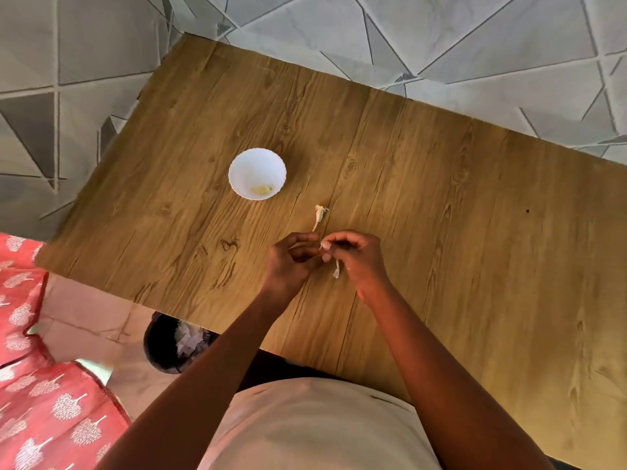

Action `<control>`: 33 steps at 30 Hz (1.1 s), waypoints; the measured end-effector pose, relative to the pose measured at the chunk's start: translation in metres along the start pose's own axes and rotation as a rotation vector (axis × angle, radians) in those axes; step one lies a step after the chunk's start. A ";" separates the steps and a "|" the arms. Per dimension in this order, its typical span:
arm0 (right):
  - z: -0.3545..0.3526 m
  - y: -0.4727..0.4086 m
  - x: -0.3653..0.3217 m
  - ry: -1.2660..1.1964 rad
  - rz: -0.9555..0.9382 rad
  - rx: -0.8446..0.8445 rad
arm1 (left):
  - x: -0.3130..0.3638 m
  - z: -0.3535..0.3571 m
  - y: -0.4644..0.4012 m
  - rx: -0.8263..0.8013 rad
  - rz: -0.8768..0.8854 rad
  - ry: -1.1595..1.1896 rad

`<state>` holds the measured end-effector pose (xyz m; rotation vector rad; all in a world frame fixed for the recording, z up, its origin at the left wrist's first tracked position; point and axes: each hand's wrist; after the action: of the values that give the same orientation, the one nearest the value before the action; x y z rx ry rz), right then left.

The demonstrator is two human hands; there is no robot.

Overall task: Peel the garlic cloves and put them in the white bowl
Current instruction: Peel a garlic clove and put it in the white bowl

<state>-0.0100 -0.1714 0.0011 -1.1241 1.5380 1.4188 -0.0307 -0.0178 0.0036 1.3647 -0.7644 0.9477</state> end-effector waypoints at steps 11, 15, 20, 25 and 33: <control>-0.004 0.013 0.011 0.327 -0.090 0.016 | -0.022 -0.019 -0.004 0.014 0.335 -0.577; 0.013 0.027 0.014 0.593 -0.157 0.010 | -0.031 -0.036 -0.001 -0.013 0.556 -0.645; 0.031 0.033 0.011 0.672 -0.041 0.042 | -0.035 -0.057 -0.006 -0.110 0.511 -0.503; 0.035 0.027 0.002 0.732 0.009 0.071 | -0.030 -0.065 -0.009 -0.208 0.507 -0.498; 0.033 0.004 -0.001 0.954 0.007 -0.058 | -0.028 -0.061 -0.014 -0.138 0.400 -0.438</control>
<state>-0.0149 -0.1383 0.0004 -1.9970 2.1135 0.9440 -0.0354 0.0406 -0.0323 1.3371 -1.4506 0.8866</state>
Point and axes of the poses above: each hand's wrist, its own y-axis away from the middle knuckle, its own z-axis out of the palm, x = y × z, and after that the axes turned 5 degrees about y, right-handed
